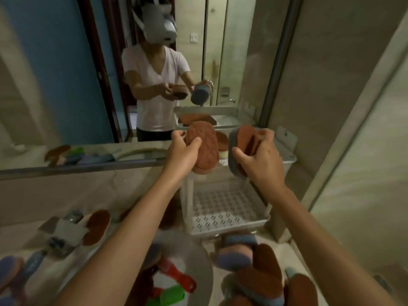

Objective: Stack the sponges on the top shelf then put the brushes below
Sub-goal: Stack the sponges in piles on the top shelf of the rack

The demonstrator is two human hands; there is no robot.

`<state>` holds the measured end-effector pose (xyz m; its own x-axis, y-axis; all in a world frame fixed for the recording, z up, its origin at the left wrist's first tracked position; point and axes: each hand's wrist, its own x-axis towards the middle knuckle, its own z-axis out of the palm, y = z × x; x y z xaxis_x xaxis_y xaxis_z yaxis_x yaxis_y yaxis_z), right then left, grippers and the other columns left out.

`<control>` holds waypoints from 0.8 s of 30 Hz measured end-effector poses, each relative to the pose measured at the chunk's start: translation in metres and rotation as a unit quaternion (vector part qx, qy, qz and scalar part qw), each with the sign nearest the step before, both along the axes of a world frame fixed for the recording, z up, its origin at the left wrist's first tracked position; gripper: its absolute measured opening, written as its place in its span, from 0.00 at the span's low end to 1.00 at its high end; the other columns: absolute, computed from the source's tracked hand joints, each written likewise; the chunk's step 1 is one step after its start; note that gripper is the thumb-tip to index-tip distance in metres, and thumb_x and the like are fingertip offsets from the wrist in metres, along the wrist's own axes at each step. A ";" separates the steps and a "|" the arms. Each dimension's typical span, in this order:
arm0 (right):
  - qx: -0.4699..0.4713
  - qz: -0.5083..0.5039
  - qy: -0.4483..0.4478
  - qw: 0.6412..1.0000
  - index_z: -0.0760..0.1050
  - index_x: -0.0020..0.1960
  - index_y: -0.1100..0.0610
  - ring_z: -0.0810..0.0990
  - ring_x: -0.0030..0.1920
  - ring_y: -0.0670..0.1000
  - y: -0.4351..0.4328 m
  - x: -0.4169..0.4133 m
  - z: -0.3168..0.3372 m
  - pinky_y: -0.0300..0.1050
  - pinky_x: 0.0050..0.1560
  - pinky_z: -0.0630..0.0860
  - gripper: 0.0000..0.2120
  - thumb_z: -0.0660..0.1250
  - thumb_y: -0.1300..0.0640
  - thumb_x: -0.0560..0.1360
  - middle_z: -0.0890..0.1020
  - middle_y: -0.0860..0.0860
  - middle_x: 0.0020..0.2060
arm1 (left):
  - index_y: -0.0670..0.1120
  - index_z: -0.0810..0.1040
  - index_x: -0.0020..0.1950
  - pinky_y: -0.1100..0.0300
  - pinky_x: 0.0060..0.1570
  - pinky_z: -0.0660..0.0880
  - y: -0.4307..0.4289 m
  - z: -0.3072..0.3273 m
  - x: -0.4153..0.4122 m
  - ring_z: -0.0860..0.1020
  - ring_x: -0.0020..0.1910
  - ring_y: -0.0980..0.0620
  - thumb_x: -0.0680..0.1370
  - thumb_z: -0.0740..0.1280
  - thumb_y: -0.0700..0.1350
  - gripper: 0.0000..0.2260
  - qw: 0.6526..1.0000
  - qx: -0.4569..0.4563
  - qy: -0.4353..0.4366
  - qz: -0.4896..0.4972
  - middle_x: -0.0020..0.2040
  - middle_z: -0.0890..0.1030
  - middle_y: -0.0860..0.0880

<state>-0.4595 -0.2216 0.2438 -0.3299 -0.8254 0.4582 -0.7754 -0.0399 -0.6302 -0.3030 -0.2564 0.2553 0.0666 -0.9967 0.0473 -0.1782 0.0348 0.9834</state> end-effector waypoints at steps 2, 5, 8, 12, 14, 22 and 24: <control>0.011 -0.008 -0.009 1.000 0.60 0.62 0.57 0.78 0.54 0.59 -0.034 -0.019 0.011 0.50 0.47 0.75 0.27 0.68 0.45 0.72 0.76 0.56 0.57 | 0.45 0.63 0.69 0.56 0.56 0.71 -0.026 0.010 -0.014 0.73 0.60 0.48 0.80 0.59 0.48 0.19 0.999 0.026 0.040 -0.010 0.67 0.72 0.44; 0.080 -0.028 0.004 0.996 0.62 0.64 0.57 0.77 0.57 0.60 -0.082 -0.039 0.016 0.53 0.52 0.75 0.27 0.66 0.44 0.73 0.76 0.58 0.59 | 0.44 0.67 0.68 0.52 0.65 0.70 -0.067 0.012 -0.026 0.72 0.65 0.45 0.80 0.60 0.47 0.17 0.996 0.064 0.066 0.005 0.67 0.73 0.44; 0.142 -0.017 0.025 0.989 0.63 0.65 0.57 0.78 0.57 0.60 -0.119 -0.051 0.004 0.54 0.54 0.76 0.25 0.65 0.45 0.74 0.77 0.58 0.59 | 0.44 0.67 0.69 0.49 0.65 0.71 -0.101 0.007 -0.034 0.73 0.65 0.44 0.80 0.60 0.49 0.19 0.993 0.103 0.063 0.009 0.67 0.73 0.44; 0.193 0.017 0.009 0.981 0.57 0.70 0.54 0.76 0.60 0.60 -0.154 -0.057 -0.020 0.57 0.58 0.75 0.30 0.65 0.45 0.74 0.73 0.58 0.63 | 0.44 0.64 0.71 0.51 0.64 0.72 -0.125 -0.007 -0.041 0.73 0.64 0.45 0.79 0.61 0.48 0.22 0.988 0.126 0.081 0.025 0.67 0.73 0.44; 0.206 0.021 0.028 0.978 0.60 0.70 0.55 0.74 0.62 0.60 -0.164 -0.058 -0.026 0.57 0.61 0.74 0.30 0.65 0.44 0.73 0.73 0.58 0.65 | 0.43 0.66 0.70 0.52 0.64 0.71 -0.131 -0.013 -0.042 0.74 0.64 0.45 0.79 0.60 0.47 0.20 0.988 0.123 0.085 0.031 0.66 0.74 0.44; 0.170 0.045 0.091 0.980 0.71 0.58 0.55 0.78 0.53 0.57 -0.173 -0.060 -0.033 0.54 0.56 0.75 0.13 0.59 0.49 0.78 0.78 0.57 0.55 | 0.43 0.69 0.68 0.57 0.55 0.72 -0.136 -0.019 -0.041 0.75 0.62 0.46 0.79 0.62 0.46 0.18 0.986 0.120 0.111 0.033 0.65 0.76 0.44; 0.164 0.059 0.092 0.980 0.73 0.56 0.57 0.78 0.52 0.57 -0.169 -0.063 -0.029 0.50 0.53 0.74 0.12 0.57 0.51 0.79 0.79 0.57 0.52 | 0.42 0.71 0.66 0.57 0.53 0.73 -0.135 -0.017 -0.041 0.77 0.58 0.46 0.78 0.63 0.44 0.17 0.984 0.118 0.129 0.027 0.63 0.77 0.43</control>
<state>-0.5224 -0.3904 0.2145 -0.1594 -0.9659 0.2042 -0.8797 0.0451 -0.4734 -0.3442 -0.3915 0.2379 0.0995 -0.9723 -0.2114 0.0829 -0.2037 0.9755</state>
